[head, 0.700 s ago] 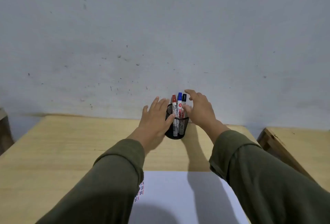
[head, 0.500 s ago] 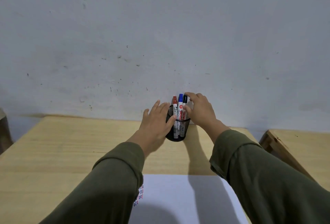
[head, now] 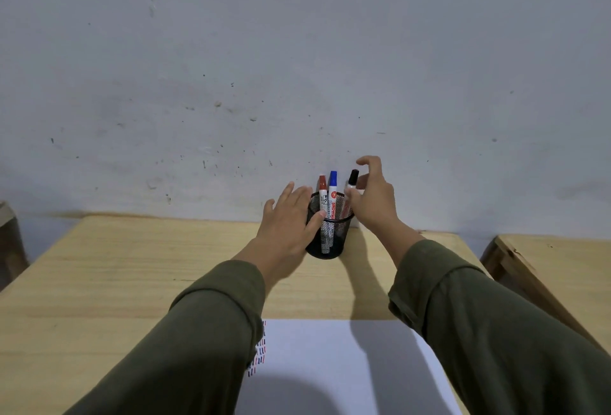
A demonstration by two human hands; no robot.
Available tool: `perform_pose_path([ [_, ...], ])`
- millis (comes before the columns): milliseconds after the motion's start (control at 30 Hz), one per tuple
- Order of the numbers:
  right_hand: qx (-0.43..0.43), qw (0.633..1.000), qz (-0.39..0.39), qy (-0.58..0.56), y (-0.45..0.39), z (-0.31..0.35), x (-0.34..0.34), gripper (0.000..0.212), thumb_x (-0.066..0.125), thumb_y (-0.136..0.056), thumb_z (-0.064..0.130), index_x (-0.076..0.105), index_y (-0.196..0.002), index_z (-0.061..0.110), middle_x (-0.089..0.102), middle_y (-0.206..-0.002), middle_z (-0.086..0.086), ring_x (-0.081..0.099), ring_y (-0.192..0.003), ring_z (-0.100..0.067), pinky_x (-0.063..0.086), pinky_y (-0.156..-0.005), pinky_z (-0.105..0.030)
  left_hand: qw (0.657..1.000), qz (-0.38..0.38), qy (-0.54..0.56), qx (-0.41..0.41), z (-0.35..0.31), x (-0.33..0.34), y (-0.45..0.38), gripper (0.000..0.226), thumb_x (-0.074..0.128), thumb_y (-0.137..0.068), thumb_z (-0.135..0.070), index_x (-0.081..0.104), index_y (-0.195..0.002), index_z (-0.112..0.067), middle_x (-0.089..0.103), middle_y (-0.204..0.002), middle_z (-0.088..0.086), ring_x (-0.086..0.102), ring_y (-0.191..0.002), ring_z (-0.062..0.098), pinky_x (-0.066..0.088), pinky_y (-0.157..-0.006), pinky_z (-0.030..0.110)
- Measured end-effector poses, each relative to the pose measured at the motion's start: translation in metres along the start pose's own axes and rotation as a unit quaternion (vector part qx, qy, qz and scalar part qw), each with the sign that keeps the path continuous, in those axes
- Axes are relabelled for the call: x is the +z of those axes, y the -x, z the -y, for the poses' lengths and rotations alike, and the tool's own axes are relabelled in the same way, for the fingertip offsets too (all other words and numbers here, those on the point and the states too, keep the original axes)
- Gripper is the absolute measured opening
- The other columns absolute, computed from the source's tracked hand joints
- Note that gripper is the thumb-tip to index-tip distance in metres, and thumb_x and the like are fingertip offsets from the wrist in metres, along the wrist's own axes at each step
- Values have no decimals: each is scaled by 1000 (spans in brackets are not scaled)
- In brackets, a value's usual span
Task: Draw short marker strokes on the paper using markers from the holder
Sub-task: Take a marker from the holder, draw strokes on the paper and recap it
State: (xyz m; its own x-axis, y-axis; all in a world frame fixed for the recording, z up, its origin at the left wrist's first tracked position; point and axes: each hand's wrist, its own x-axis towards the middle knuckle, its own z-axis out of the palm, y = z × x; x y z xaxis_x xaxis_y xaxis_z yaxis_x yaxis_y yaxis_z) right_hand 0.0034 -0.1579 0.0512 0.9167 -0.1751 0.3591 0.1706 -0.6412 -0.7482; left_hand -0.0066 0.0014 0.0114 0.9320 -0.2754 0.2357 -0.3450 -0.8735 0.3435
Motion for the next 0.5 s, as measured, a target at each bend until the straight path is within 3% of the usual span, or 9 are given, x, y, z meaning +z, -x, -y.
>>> perform_pose_path([
  [133,5,993,-62,-103,-8,19,-11,47,55,-90,3,36,-127,24,52,-100,-5,56,-73,-9,48,-60,-20,1000,-16,19,2,-4,-10,-5,58,26,-99,-45,20,-150,-17,19,-160,-1,1,-150,14,10,-117,46],
  [267,-19,985,-76,-154,-6,41,-29,46,61,-87,11,38,-123,26,62,-97,-8,64,-77,-14,44,-63,-16,982,-108,154,-17,-15,-37,-8,46,32,-100,-38,39,-143,-21,36,-153,-3,18,-147,14,16,-116,42],
  [400,-37,980,5,-196,26,58,-42,43,65,-85,14,42,-119,27,71,-92,-10,70,-85,-20,50,-70,-20,933,-146,326,-38,-38,-77,6,40,37,-100,-34,48,-137,-21,52,-141,-2,44,-133,15,30,-106,25],
  [500,-49,977,56,-198,60,62,-45,42,66,-84,14,45,-118,26,74,-88,-8,70,-84,-20,54,-82,-34,918,-106,381,-27,-47,-93,26,37,41,-99,-33,53,-132,-25,58,-136,-3,49,-129,14,34,-108,28],
])
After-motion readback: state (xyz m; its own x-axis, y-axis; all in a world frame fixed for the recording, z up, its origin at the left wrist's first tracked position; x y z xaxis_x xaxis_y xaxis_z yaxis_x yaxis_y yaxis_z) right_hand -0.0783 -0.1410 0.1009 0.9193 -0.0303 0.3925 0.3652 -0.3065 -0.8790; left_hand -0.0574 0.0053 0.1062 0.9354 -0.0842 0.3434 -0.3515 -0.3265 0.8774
